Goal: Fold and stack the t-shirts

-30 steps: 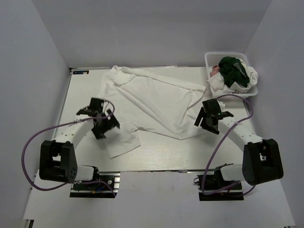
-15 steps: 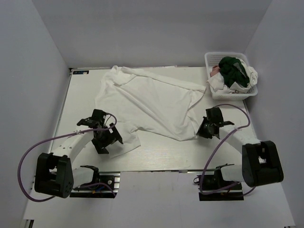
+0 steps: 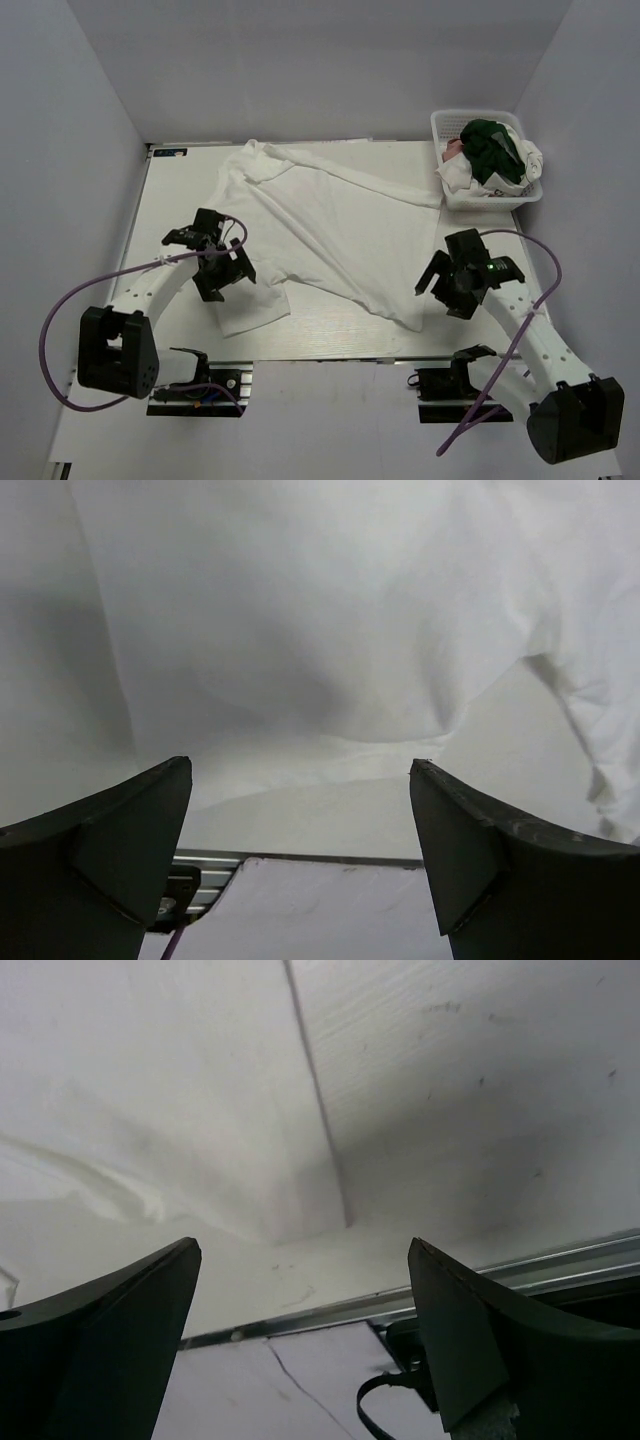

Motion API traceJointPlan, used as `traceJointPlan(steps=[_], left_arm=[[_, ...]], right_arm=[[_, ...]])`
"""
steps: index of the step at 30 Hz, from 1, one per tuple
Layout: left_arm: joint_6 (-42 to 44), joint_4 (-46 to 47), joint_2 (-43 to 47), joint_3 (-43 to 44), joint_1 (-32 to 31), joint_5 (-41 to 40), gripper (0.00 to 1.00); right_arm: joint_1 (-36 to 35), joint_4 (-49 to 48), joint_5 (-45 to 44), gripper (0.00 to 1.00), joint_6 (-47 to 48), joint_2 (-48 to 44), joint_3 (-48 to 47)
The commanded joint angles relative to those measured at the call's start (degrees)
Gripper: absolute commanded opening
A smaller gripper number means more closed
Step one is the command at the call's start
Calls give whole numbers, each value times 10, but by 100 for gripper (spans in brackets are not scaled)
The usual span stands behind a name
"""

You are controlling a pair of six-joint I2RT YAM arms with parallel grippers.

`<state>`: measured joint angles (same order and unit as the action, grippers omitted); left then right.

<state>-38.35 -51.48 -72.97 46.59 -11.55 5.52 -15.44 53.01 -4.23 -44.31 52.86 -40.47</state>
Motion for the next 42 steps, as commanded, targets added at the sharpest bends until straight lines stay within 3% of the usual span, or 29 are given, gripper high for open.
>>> traceJointPlan(steps=[1, 6, 11, 14, 19, 24, 30, 34, 37, 41, 42], left_arm=[[4, 22, -20, 64, -3, -48, 100], [4, 70, -138, 206, 6, -73, 100], [18, 90, -310, 370, 6, -67, 100], [25, 68, -391, 417, 11, -67, 100], [25, 68, -413, 384, 11, -91, 100], [6, 56, -397, 289, 11, -103, 100], [-7, 73, -351, 179, -3, -65, 100], [-12, 67, -320, 141, 2, -81, 100], [-17, 54, -306, 135, 2, -81, 100], [-23, 54, -284, 108, 2, -81, 100], [-23, 54, -284, 103, 2, -81, 100]], right_arm=[[-2, -18, -91, 90, 26, 33, -61], [-8, -214, -112, 90, 117, 139, -116], [-21, -340, -103, 90, 164, 319, -200], [-23, -370, -94, 90, 182, 423, -276], [-28, -409, -87, 90, 205, 554, -397], [-33, -390, -80, 90, 207, 662, -488], [-36, -395, -85, 90, 198, 721, -505], [-37, -408, -122, 90, 191, 754, -539], [-34, -403, -150, 90, 187, 801, -611], [-29, -366, -205, 90, 194, 921, -868], [-24, -378, -207, 90, 212, 939, -891]])
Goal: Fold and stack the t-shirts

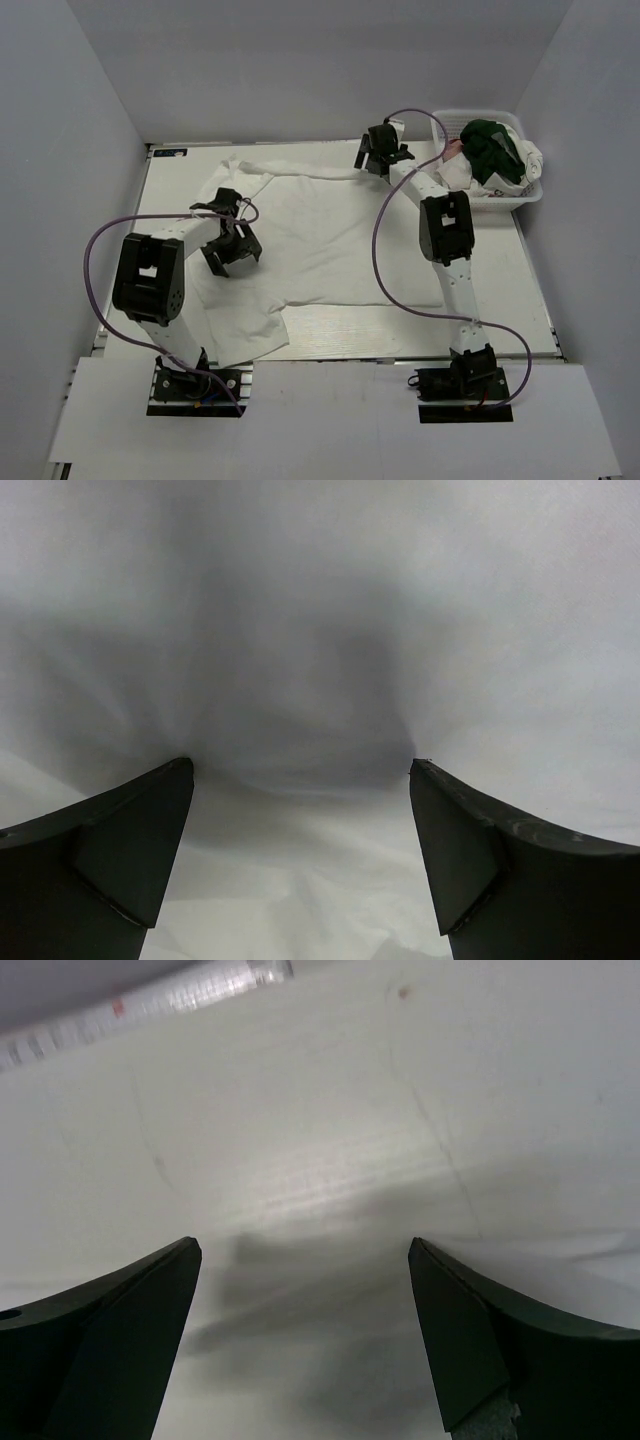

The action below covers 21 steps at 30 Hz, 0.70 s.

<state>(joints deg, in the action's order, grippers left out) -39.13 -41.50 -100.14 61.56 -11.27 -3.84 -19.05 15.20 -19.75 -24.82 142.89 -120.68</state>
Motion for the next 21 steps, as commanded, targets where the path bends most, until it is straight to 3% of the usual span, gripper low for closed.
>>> traceJointPlan(steps=[1, 5, 8, 10, 14, 15, 17, 21], left_arm=[[-16, -40, -5, -55, -1, 13, 100], [-16, -46, -5, -55, -1, 7, 100], [-16, -46, 6, -37, -1, 1, 100], [-4, -54, 13, -9, -1, 1, 100], [-4, -67, 19, 58, -1, -17, 100], [1, -60, 19, 82, -1, -22, 100], [1, -54, 8, 117, 5, -29, 100], [6, -73, -67, 287, 11, -72, 100]], right_arm=[[15, -28, -46, 90, 30, 55, -105], [30, -258, -20, 90, 52, 90, -93], [38, -362, -15, 90, 39, 79, -90], [38, -384, 42, 90, 48, 61, -93], [22, -322, 129, 90, 122, -40, -47], [18, -295, 152, 90, 149, -89, 38], [9, -272, 181, 90, 150, -160, 100], [-4, -243, 191, 90, 85, -296, 346]])
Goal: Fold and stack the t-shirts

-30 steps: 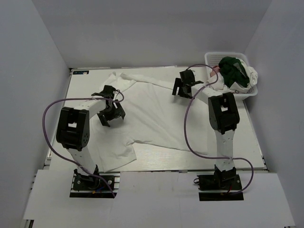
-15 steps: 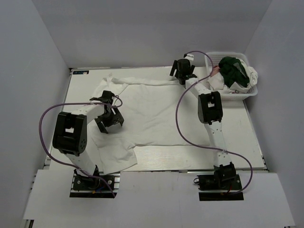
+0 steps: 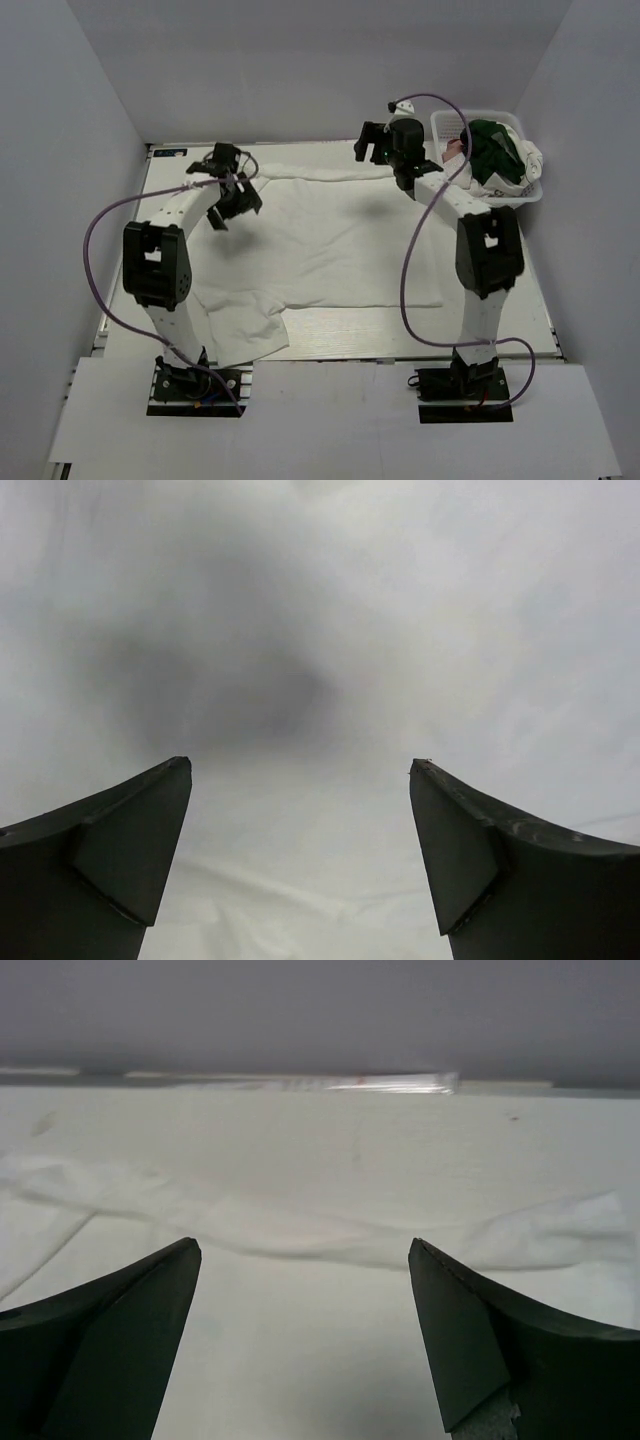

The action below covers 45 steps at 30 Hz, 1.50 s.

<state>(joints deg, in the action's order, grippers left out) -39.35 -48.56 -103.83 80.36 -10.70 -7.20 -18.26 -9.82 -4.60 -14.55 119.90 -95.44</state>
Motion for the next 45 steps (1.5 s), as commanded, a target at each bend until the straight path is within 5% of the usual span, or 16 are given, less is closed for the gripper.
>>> traceJointPlan(steps=[1, 6, 13, 15, 19, 25, 34, 42, 44, 45], left_arm=[[24, -7, -72, 135, 10, -49, 100], [85, -22, -211, 369, 23, -51, 100], [217, -26, -345, 562, 39, -4, 100], [217, -37, -331, 534, 39, -34, 100], [230, 93, -217, 292, 39, -45, 100], [218, 73, -218, 266, 39, -69, 100], [212, 63, -283, 312, 45, -56, 49], [225, 37, -308, 349, 45, -59, 44], [225, 37, -308, 349, 45, -64, 0], [225, 37, -308, 349, 45, -64, 0]], right_arm=[[-14, 2, 60, 90, -20, -122, 153], [-26, 45, 78, 90, -27, -207, 273], [-29, 175, 101, 90, 5, -223, 309], [-30, 180, 106, 90, 7, -225, 321], [-30, 176, 114, 90, 7, -224, 338], [-28, 183, 111, 90, 7, -217, 341], [-25, 194, 91, 90, 7, -228, 343], [-27, 200, 74, 90, 13, -236, 348], [-26, 203, 71, 90, 13, -237, 348], [-27, 204, 69, 90, 11, -238, 349]])
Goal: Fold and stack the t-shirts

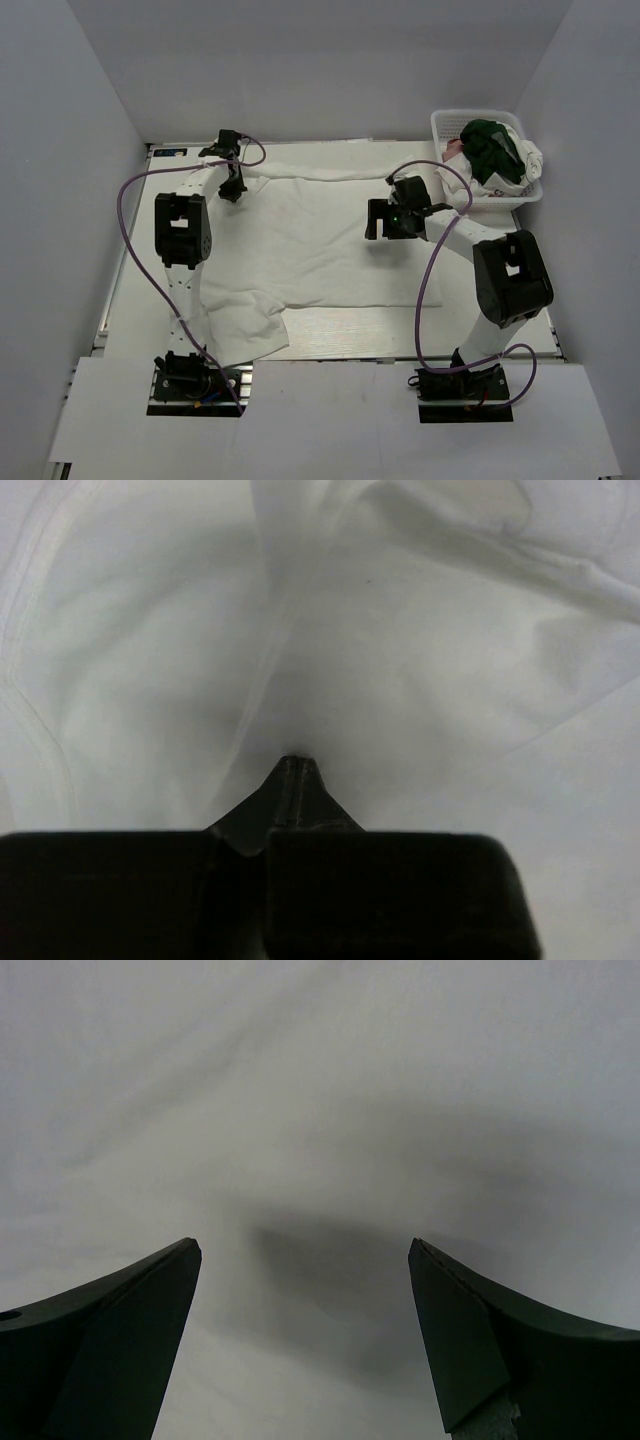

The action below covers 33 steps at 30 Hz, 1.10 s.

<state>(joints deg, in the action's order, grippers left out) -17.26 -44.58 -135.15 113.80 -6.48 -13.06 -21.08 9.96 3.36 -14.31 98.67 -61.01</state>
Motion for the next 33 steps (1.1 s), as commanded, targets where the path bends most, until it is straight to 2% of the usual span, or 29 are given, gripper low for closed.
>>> traceJointPlan(steps=[1, 9, 13, 17, 20, 21, 22, 23, 25, 28, 31, 33], left_arm=[[4, -2, 5, 14, 2, -12, 0], [43, 63, 54, 2, 2, -36, 0], [77, 90, 49, 55, 2, -36, 0], [122, 179, 27, 78, 2, -36, 0], [143, 132, -28, 170, 2, -2, 0], [152, 132, -35, 181, 2, 10, 27], [163, 132, -35, 181, 2, 22, 41], [175, 140, -35, 164, 2, 34, 55], [187, 171, -8, 132, 2, 67, 70], [210, 194, 10, 74, 2, 110, 73], [245, 182, -4, 91, 2, 138, 81], [257, 160, -41, 124, 2, 144, 83]], right_arm=[[1, 5, -12, 90, 10, -24, 5], [1, 10, -18, 90, 11, -24, 5], [2, 10, -25, 90, 10, -27, 5], [2, 9, -29, 90, 13, -25, 3], [3, 19, -31, 90, 16, -10, -9], [2, 23, -31, 90, 16, -8, -12], [2, 24, -31, 90, 16, 1, -15], [3, 25, -31, 90, 16, 4, -20], [2, 33, -31, 90, 16, 9, -26], [2, 38, -31, 90, 17, 17, -32], [2, 38, -49, 90, 18, 22, -36], [2, 44, -50, 90, 21, 24, -42]])
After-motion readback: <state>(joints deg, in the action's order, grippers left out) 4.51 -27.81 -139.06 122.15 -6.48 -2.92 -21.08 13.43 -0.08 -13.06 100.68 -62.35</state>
